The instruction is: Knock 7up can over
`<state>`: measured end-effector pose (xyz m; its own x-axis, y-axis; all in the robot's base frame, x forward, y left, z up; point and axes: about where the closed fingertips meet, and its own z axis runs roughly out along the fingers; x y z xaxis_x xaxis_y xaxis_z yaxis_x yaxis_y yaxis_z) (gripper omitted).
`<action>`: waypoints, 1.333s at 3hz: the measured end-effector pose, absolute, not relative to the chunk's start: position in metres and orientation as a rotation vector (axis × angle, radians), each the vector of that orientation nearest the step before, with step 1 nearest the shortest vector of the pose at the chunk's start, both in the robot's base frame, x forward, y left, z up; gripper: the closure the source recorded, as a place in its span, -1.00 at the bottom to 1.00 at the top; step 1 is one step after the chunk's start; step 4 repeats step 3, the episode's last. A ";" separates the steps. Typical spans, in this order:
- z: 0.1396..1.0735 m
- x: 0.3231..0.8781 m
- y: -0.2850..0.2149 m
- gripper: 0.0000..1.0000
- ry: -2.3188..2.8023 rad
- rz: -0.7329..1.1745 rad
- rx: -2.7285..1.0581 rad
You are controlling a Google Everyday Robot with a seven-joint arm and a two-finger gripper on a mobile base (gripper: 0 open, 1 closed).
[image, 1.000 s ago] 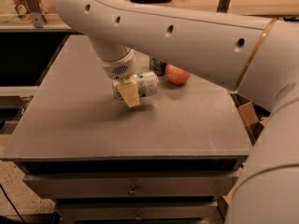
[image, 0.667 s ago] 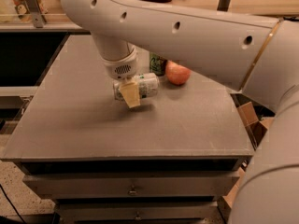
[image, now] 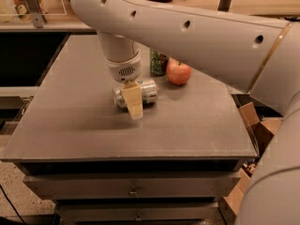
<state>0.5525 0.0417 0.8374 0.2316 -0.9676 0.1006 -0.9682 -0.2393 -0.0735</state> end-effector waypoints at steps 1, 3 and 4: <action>0.836 0.551 0.042 -1.00 -1.944 0.172 2.464; 0.835 0.551 0.041 -1.00 -2.005 0.120 2.448; 0.835 0.551 0.041 -1.00 -2.005 0.120 2.448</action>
Offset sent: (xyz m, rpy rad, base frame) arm -0.0035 -0.0022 -0.0047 0.0898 0.0449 -0.0807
